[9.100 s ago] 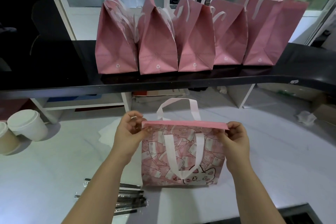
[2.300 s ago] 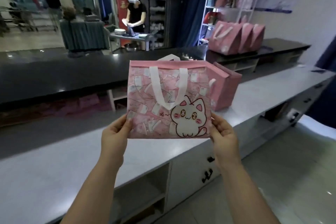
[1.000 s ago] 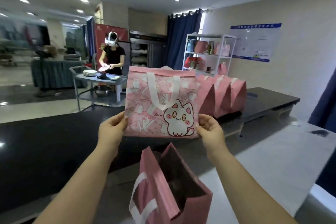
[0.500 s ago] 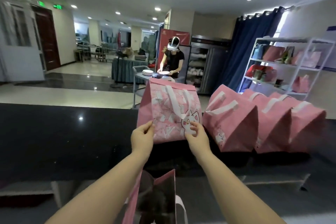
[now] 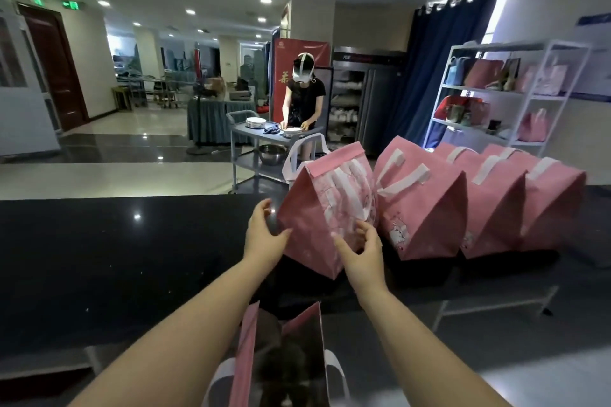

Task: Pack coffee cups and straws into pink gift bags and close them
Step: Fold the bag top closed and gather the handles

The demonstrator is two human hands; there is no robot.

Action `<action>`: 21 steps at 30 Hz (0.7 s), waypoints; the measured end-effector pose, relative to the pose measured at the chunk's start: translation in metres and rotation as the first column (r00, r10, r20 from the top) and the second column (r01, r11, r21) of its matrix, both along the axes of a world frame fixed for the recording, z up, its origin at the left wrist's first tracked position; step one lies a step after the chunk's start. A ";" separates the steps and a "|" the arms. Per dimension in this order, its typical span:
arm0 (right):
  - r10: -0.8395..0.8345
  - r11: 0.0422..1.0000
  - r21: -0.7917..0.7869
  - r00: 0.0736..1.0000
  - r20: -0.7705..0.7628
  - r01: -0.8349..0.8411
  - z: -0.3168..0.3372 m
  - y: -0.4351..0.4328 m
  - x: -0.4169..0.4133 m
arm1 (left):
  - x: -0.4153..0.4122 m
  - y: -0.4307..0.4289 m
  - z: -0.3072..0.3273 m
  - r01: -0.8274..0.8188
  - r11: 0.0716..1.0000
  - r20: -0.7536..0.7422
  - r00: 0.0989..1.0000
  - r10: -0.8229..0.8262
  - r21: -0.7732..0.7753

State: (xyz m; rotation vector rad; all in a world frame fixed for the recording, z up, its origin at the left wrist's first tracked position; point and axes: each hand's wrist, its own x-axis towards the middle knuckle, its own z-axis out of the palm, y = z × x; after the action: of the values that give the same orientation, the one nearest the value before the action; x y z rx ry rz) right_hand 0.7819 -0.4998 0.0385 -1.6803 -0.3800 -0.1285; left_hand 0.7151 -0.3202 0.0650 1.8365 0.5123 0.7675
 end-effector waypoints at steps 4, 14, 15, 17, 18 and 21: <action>-0.073 0.994 -0.080 0.996 0.055 0.077 0.009 0.012 -0.004 | 0.008 -0.006 0.008 0.187 0.981 0.037 0.981 -0.189 0.044; -0.160 0.985 -0.052 0.985 0.071 0.163 0.011 -0.020 0.030 | 0.031 -0.051 0.001 0.128 0.965 -0.135 0.986 -0.098 0.228; -0.154 0.984 -0.078 0.985 0.073 0.160 0.011 -0.021 0.035 | 0.036 -0.052 0.001 0.105 0.970 -0.151 0.986 -0.072 0.220; -0.126 0.982 -0.131 0.989 0.074 0.134 0.010 -0.023 0.046 | 0.043 -0.054 0.001 0.082 0.972 -0.201 0.979 -0.037 0.221; -0.106 0.981 -0.157 0.991 0.077 0.117 0.010 -0.024 0.051 | 0.047 -0.053 0.001 0.081 0.973 -0.230 0.973 -0.030 0.215; -0.052 0.968 -0.240 0.994 0.095 0.073 0.006 -0.033 0.060 | 0.051 -0.048 0.003 0.081 0.981 -0.296 0.955 -0.025 0.178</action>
State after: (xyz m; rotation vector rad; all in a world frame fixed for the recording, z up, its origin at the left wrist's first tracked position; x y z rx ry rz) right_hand 0.8417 -0.5329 0.0442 -1.9347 -0.4221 -0.2098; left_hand 0.7660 -0.3682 0.0678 2.1487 0.5926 0.5228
